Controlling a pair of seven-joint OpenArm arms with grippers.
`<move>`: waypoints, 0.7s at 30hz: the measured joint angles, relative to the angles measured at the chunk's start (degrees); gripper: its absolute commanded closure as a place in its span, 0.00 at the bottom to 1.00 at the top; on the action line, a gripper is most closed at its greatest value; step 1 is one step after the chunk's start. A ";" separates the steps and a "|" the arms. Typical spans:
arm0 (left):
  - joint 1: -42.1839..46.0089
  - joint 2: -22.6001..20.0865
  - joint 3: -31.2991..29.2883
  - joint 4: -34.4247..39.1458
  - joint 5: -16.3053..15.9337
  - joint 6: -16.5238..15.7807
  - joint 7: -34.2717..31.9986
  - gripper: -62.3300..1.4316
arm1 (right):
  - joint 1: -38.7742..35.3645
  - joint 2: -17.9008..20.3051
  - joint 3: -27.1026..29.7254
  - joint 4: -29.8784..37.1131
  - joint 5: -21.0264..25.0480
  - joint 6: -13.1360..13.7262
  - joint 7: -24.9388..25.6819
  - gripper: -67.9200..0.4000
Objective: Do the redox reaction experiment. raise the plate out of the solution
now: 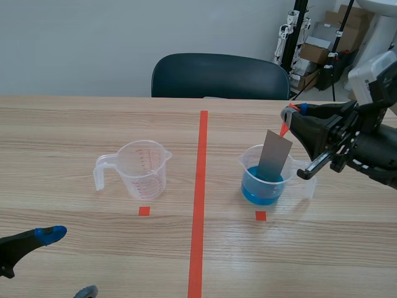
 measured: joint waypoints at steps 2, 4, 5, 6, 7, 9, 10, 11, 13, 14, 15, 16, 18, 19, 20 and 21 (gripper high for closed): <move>0.00 0.00 0.00 0.00 0.00 0.00 0.20 0.09 | 0.00 0.07 0.00 0.48 -0.02 0.00 -0.46 0.99; 0.00 0.00 0.00 0.00 0.00 0.00 0.44 0.09 | -0.04 0.50 0.00 1.33 -0.24 0.04 -0.81 0.99; 0.00 0.00 0.00 0.04 0.00 0.00 1.14 0.09 | -0.07 0.94 0.00 1.95 -0.22 0.04 -0.81 0.99; 0.00 -0.02 0.00 0.04 0.00 0.00 2.27 0.09 | -0.07 1.46 0.00 2.56 -0.22 0.07 -0.76 0.99; 0.00 0.00 0.00 0.04 0.02 0.00 3.17 0.09 | -0.07 2.01 0.00 3.15 -0.22 0.04 -0.76 0.99; 0.00 0.00 0.00 0.04 0.02 0.00 3.39 0.09 | -0.04 3.02 0.00 4.07 -0.22 0.04 -0.76 0.99; 0.00 0.00 0.00 0.04 0.02 0.00 3.39 0.09 | -0.04 3.50 0.00 4.44 -0.20 0.07 -0.76 0.99; 0.00 0.00 0.00 0.04 0.02 0.00 3.39 0.09 | -0.04 4.04 0.00 4.81 -0.13 0.04 -0.76 0.99; 0.00 0.00 0.00 0.04 0.02 0.00 3.39 0.09 | -0.04 5.20 0.00 5.51 0.94 0.07 -0.79 0.99; 0.00 0.00 0.00 0.04 0.02 0.00 3.37 0.09 | -0.04 5.86 0.00 5.88 1.31 0.04 -0.76 0.99; 0.00 0.00 0.00 0.04 0.02 0.00 3.34 0.09 | -0.04 6.54 0.00 6.25 1.86 0.09 -0.79 0.99; 0.00 0.00 0.00 0.04 0.02 0.00 3.32 0.09 | -0.04 7.17 0.00 6.67 2.73 0.09 -0.79 0.99; 0.00 0.00 0.00 0.04 0.02 0.00 3.28 0.09 | -0.02 8.61 0.00 7.48 4.02 0.04 -0.76 0.99; 0.00 0.00 0.00 0.04 0.02 0.00 3.23 0.09 | -0.02 9.33 0.00 7.80 4.70 0.11 -0.79 0.99; 0.00 0.00 0.00 0.04 0.02 0.00 3.15 0.09 | -0.02 10.01 0.00 8.17 5.66 0.11 -0.83 0.99; 0.00 0.00 0.00 0.04 0.02 0.00 3.13 0.09 | -0.02 10.73 0.00 8.57 6.71 0.04 -1.07 0.99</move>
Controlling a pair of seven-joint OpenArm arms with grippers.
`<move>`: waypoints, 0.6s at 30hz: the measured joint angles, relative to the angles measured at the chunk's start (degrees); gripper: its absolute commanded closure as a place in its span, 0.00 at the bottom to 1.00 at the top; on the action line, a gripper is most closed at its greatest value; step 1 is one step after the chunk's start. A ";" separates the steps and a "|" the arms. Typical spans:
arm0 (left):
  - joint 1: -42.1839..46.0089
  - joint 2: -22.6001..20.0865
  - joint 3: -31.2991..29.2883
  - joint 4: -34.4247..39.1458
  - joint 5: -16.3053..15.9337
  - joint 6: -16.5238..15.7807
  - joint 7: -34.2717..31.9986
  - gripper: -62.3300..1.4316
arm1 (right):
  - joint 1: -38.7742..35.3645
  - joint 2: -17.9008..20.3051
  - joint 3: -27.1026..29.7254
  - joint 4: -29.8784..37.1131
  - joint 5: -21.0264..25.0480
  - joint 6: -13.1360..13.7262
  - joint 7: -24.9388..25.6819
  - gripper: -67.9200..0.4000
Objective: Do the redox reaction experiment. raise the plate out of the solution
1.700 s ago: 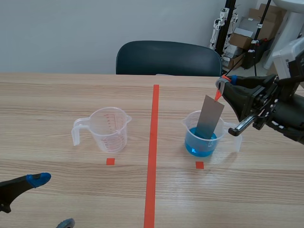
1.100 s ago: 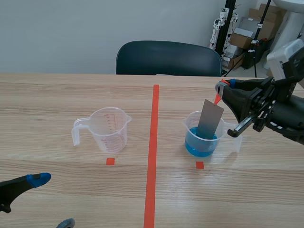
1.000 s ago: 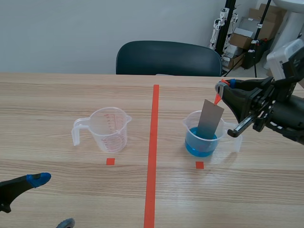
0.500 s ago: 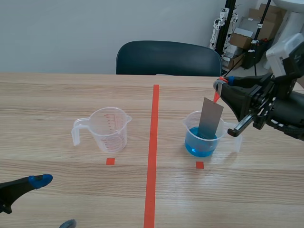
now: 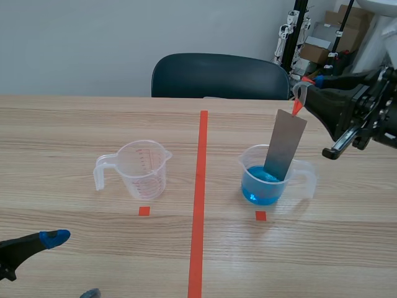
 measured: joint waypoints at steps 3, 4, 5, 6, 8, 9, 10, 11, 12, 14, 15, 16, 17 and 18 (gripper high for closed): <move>0.00 0.00 0.00 0.00 -0.02 -0.02 -0.66 0.09 | -0.02 2.40 0.00 1.27 2.16 0.07 -0.52 0.99; 0.00 0.00 0.00 0.00 -0.02 -0.02 -0.61 0.09 | -0.02 3.28 0.00 1.84 3.13 0.02 -0.57 0.99; 0.00 0.00 0.00 0.00 -0.02 -0.02 -0.61 0.09 | 0.00 4.17 0.00 2.43 3.91 0.02 -0.55 0.99; 0.00 0.00 0.00 0.00 0.00 -0.15 -0.61 0.09 | 0.00 5.07 0.00 3.06 4.94 0.02 -0.57 0.99; 0.00 0.00 0.00 0.00 -0.02 -0.35 -0.61 0.09 | 0.00 6.84 0.00 4.28 7.32 0.02 -0.57 0.99; 0.00 0.00 0.00 0.00 -0.02 -0.35 -0.61 0.09 | 0.00 7.65 0.00 4.83 8.28 0.00 -0.55 0.99; 0.00 0.00 0.00 0.00 -0.02 -0.35 -0.61 0.09 | 0.00 8.48 0.00 5.38 9.38 0.02 -0.57 0.99; 0.00 0.00 0.00 0.00 -0.04 -0.35 -0.61 0.09 | 0.00 9.20 0.00 5.90 10.23 0.00 -0.57 0.99; 0.00 0.00 0.00 0.00 -0.04 -0.35 -0.68 0.09 | 0.00 9.92 0.00 6.43 11.13 0.00 -0.59 0.99; 0.00 0.00 0.00 0.00 -0.04 -0.35 -1.75 0.09 | 0.00 11.23 0.00 7.45 12.59 0.00 -0.61 0.99; 0.00 0.00 0.00 0.00 -0.04 -0.44 -2.62 0.09 | 0.00 11.87 0.00 7.93 13.16 0.02 -0.76 0.99; 0.00 0.00 0.00 0.02 -0.04 -1.05 -3.28 0.09 | 0.00 12.52 0.00 8.48 13.62 0.04 -0.81 0.99; 0.00 -0.02 0.00 0.02 -0.07 -1.29 -3.63 0.09 | 0.00 13.14 0.00 8.87 14.34 0.07 -0.83 0.99; 0.00 -0.02 0.00 0.02 -0.07 -1.29 -3.69 0.09 | 0.00 13.79 0.00 9.33 15.56 0.28 -1.09 0.99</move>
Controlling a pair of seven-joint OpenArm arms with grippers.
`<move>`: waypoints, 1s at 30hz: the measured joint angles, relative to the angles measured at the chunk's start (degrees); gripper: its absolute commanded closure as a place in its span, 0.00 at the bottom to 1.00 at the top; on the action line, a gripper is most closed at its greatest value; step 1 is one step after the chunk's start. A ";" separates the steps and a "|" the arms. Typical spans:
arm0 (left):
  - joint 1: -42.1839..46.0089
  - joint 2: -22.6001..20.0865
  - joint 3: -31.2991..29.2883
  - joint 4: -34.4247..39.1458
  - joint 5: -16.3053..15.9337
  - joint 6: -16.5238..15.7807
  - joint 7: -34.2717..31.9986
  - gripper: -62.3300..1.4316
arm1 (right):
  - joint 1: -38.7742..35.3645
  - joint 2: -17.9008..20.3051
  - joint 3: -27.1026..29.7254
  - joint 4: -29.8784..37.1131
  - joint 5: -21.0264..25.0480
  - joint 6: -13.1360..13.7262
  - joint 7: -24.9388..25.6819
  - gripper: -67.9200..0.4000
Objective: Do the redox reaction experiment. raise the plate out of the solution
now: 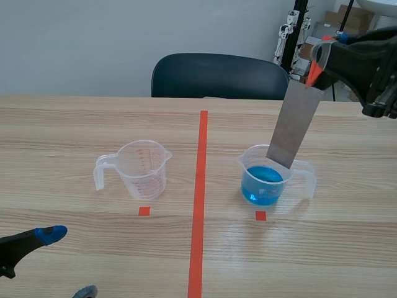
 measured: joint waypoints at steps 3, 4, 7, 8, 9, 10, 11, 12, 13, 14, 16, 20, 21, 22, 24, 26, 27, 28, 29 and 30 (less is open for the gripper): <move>0.00 0.02 0.00 0.00 0.02 -0.02 0.00 0.09 | 0.00 2.05 0.00 1.22 3.15 0.13 -0.07 0.99; 0.00 0.02 0.00 0.00 0.02 -0.02 0.00 0.09 | 0.00 2.84 0.00 1.57 4.20 0.15 -0.09 0.99; 0.00 0.02 0.00 0.00 0.02 -0.02 0.00 0.09 | 0.02 5.09 0.00 2.34 7.08 0.13 -0.09 0.99; 0.00 0.02 0.00 0.00 0.02 -0.02 0.00 0.09 | 0.04 5.84 0.00 2.54 7.76 0.13 -0.07 0.99; 0.00 0.02 0.00 0.00 0.02 -0.02 -0.02 0.09 | 0.09 6.54 0.00 2.71 8.31 0.13 -0.09 0.99; 0.00 0.02 0.00 0.00 0.02 -0.02 -0.07 0.09 | 0.24 7.21 0.00 2.89 8.70 0.13 -0.09 0.99; 0.00 0.02 0.00 0.00 0.02 -0.02 -0.55 0.09 | 0.52 7.82 0.00 2.97 9.44 0.13 -0.07 0.99; 0.00 0.02 0.00 0.00 0.02 -0.02 -1.36 0.09 | 1.05 8.28 0.00 3.08 9.88 0.13 -0.15 0.99; 0.00 0.02 0.00 0.00 0.02 -0.02 -2.10 0.09 | 1.68 8.72 0.00 3.17 10.86 0.13 -0.35 0.99; 0.00 0.02 0.00 0.00 0.00 -0.02 -2.34 0.09 | 2.29 9.20 0.00 3.28 11.93 0.13 -0.44 0.99; 0.00 0.02 0.00 0.00 0.00 -0.02 -2.32 0.09 | 3.58 10.08 0.00 3.48 13.57 0.13 -1.18 0.99; 0.00 0.02 0.00 0.00 0.00 -0.02 -2.32 0.09 | 5.66 10.73 0.00 3.54 15.91 0.13 -3.45 0.99; 0.00 0.00 0.00 0.00 0.00 -0.02 -2.32 0.09 | 6.14 10.84 0.00 3.54 16.28 0.13 -4.13 0.99; 0.02 0.00 0.00 0.00 0.00 -0.02 -2.32 0.11 | 6.75 10.91 0.00 3.56 17.07 0.13 -5.07 0.99; 0.26 -0.28 0.00 0.04 -0.22 -0.04 -2.51 0.27 | 7.78 11.06 0.00 3.96 17.03 0.13 -6.40 0.99; 1.05 -1.25 0.04 0.13 -1.97 -0.04 -4.81 0.48 | 8.79 11.23 0.00 4.72 17.03 0.13 -7.45 0.99; 1.70 -2.05 0.07 0.15 -3.32 -0.04 -6.78 0.59 | 9.20 11.23 0.00 5.20 17.05 0.13 -7.58 0.99; 2.49 -3.17 0.07 0.22 -4.61 -0.04 -8.41 0.70 | 9.57 11.26 0.00 5.75 17.03 0.13 -7.91 0.99; 3.34 -4.52 0.04 0.26 -5.33 -0.04 -9.62 0.77 | 9.62 11.52 0.00 6.29 17.07 0.15 -7.85 0.99; 4.24 -6.08 0.04 0.24 -5.29 -0.04 -10.88 0.81 | 9.62 11.87 0.00 6.84 17.31 0.15 -7.89 0.99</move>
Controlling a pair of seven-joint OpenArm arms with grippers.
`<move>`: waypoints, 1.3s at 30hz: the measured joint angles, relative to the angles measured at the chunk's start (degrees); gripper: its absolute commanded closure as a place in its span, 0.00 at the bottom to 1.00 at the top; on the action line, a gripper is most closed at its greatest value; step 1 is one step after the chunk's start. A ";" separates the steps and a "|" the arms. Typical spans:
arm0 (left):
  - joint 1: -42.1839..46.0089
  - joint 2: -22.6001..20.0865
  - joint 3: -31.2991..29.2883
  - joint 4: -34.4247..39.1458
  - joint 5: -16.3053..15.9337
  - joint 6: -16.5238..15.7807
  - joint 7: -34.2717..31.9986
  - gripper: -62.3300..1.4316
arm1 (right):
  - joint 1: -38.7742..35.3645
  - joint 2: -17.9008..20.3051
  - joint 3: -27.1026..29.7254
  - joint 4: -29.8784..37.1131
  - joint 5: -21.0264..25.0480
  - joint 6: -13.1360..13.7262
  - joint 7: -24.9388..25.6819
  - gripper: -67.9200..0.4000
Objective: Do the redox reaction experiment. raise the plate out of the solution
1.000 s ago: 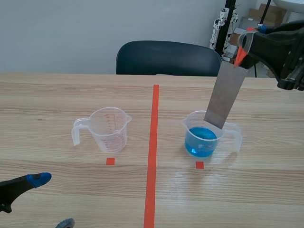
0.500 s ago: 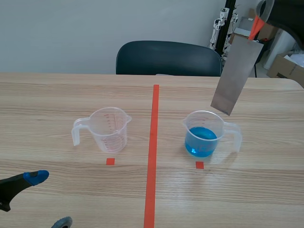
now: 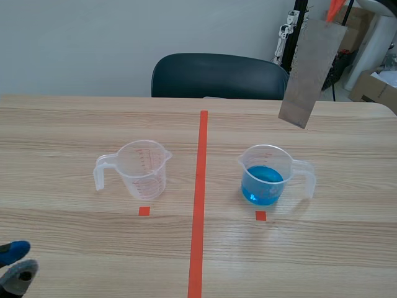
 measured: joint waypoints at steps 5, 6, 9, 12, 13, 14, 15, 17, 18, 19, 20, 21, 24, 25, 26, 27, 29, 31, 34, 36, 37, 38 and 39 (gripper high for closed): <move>3.41 -7.13 0.00 0.61 -2.95 -0.57 -1.97 0.85 | -0.04 0.26 0.00 0.90 0.57 0.00 0.02 0.99; 3.67 -8.39 0.00 1.16 -3.43 -0.59 -1.92 0.88 | 0.00 0.26 0.00 0.87 0.59 -0.02 -0.09 0.99; 3.67 -12.07 0.00 3.39 -3.67 -2.43 -1.36 0.94 | 0.98 0.13 0.00 0.87 0.68 -0.02 -2.34 0.99; 3.54 -16.31 0.00 7.08 -4.83 -3.26 2.05 0.94 | 1.86 -0.17 0.00 0.87 2.34 -0.04 -2.29 0.99; 3.54 -17.70 0.00 8.63 -6.01 -4.24 3.04 0.94 | 1.95 -0.48 0.00 0.87 2.32 -0.04 -2.67 0.99; 3.52 -18.99 0.00 10.32 -7.69 -4.63 4.50 0.94 | 2.01 -1.25 0.00 0.87 2.32 -0.11 -3.80 0.99; 3.37 -20.15 0.00 12.02 -8.85 -4.74 5.70 0.94 | 1.99 -2.23 0.00 0.87 2.29 -0.31 -5.25 0.99; 2.51 -22.05 0.00 15.52 -10.10 -6.03 8.59 0.94 | 1.97 -4.61 0.00 0.87 1.92 -0.81 -7.69 0.99; 1.81 -22.77 0.00 17.35 -10.16 -6.01 10.71 0.94 | 1.97 -5.90 0.00 0.87 1.03 -1.44 -8.33 0.99; 1.07 -23.26 0.00 18.91 -10.21 -6.14 12.61 0.94 | 1.97 -6.99 0.00 0.87 -0.35 -2.32 -8.61 0.99; 0.17 -23.47 0.00 20.41 -10.88 -6.19 14.86 0.94 | 1.99 -8.00 0.00 0.87 -1.16 -3.30 -9.42 0.99; -0.74 -23.47 0.00 21.79 -11.93 -6.45 17.00 0.94 | 2.05 -8.87 0.00 0.87 -1.66 -3.58 -10.40 0.99; -3.78 -23.41 0.00 25.73 -14.34 -6.49 23.82 0.94 | 3.10 -10.75 -0.02 0.81 -2.67 -3.65 -13.46 0.99; -4.70 -23.26 0.00 27.06 -15.72 -6.51 26.12 0.94 | 3.69 -11.15 -0.02 0.81 -2.64 -3.67 -13.53 0.99; -5.53 -22.93 0.00 28.33 -16.96 -6.51 28.00 0.94 | 4.35 -11.34 -0.02 0.81 -2.62 -3.93 -14.05 0.99; -6.21 -22.53 0.00 29.68 -18.14 -6.49 29.90 0.94 | 5.01 -11.37 -0.02 0.83 -2.62 -3.93 -14.93 0.99; -7.37 -21.42 0.00 32.24 -19.06 -6.51 33.77 0.94 | 5.86 -11.37 -0.02 0.83 -2.62 -4.11 -15.21 0.99; -8.52 -19.69 0.17 34.25 -19.06 -6.54 37.68 0.94 | 6.82 -11.32 -0.02 0.83 -2.60 -4.11 -16.11 0.99; -11.15 -16.74 2.84 35.32 -18.99 -6.54 42.16 0.94 | 8.39 -11.32 -0.02 0.83 -2.56 -4.09 -17.29 0.99; -13.14 -14.75 5.70 35.32 -18.82 -6.54 44.98 0.94 | 8.85 -11.32 -0.02 0.83 -2.45 -4.09 -17.42 0.99; -14.14 -13.75 7.08 35.32 -18.58 -6.49 46.84 0.94 | 9.03 -11.37 -0.02 0.83 -2.45 -4.04 -18.03 0.99; -15.23 -12.74 8.39 35.30 -18.45 -6.21 48.92 0.94 | 9.35 -11.58 -0.02 0.83 -2.45 -4.07 -19.12 0.99; -16.28 -11.72 9.53 35.30 -18.43 -5.53 50.36 0.94 | 9.51 -11.82 -0.02 0.81 -2.45 -4.09 -19.91 0.99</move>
